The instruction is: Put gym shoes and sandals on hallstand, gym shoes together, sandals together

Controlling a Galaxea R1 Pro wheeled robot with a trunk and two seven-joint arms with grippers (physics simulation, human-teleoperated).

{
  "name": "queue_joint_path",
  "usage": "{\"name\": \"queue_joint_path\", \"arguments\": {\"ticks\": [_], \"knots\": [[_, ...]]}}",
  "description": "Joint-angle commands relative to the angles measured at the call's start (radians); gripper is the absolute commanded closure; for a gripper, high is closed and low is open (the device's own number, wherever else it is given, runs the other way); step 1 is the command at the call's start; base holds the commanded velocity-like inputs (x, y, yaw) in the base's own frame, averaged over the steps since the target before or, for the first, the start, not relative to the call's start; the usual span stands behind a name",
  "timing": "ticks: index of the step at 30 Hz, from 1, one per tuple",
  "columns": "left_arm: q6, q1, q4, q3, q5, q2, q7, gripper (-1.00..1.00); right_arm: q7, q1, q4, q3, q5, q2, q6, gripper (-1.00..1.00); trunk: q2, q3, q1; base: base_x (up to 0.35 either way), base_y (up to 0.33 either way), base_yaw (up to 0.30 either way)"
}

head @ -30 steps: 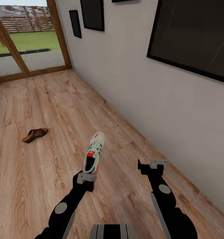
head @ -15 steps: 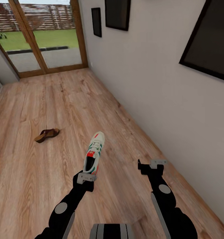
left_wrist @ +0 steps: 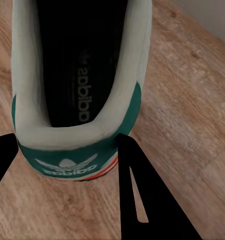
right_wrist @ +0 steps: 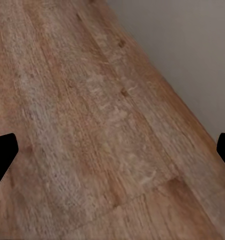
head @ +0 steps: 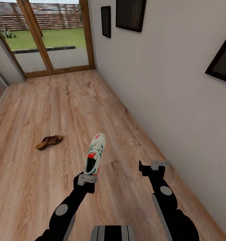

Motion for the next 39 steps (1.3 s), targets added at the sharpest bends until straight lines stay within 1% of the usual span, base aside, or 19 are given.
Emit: {"name": "queue_joint_path", "arguments": {"ticks": [1,9,14,39], "knots": [[0.005,0.000,-0.002,0.001,-0.009,-0.001,-0.007,1.00,-0.004,0.000,-0.001,0.001,0.004,0.000,0.007,-1.00,0.000,-0.001,0.000,0.334,0.000,0.073],[0.005,0.000,-0.001,0.001,-0.009,-0.001,-0.007,1.00,-0.004,-0.001,-0.001,0.001,0.004,0.000,0.007,-1.00,0.000,-0.008,0.000,0.334,0.000,0.169],[0.005,0.000,-0.001,0.001,-0.009,-0.002,-0.007,1.00,-0.004,-0.001,-0.001,0.001,0.004,0.000,0.007,-1.00,0.000,-0.008,0.000,0.334,0.000,0.029],[0.005,0.000,-0.001,0.001,-0.009,-0.002,-0.006,1.00,-0.004,0.000,-0.001,0.001,0.006,0.000,0.007,-1.00,0.000,0.027,0.000,0.334,0.000,0.001]]}}
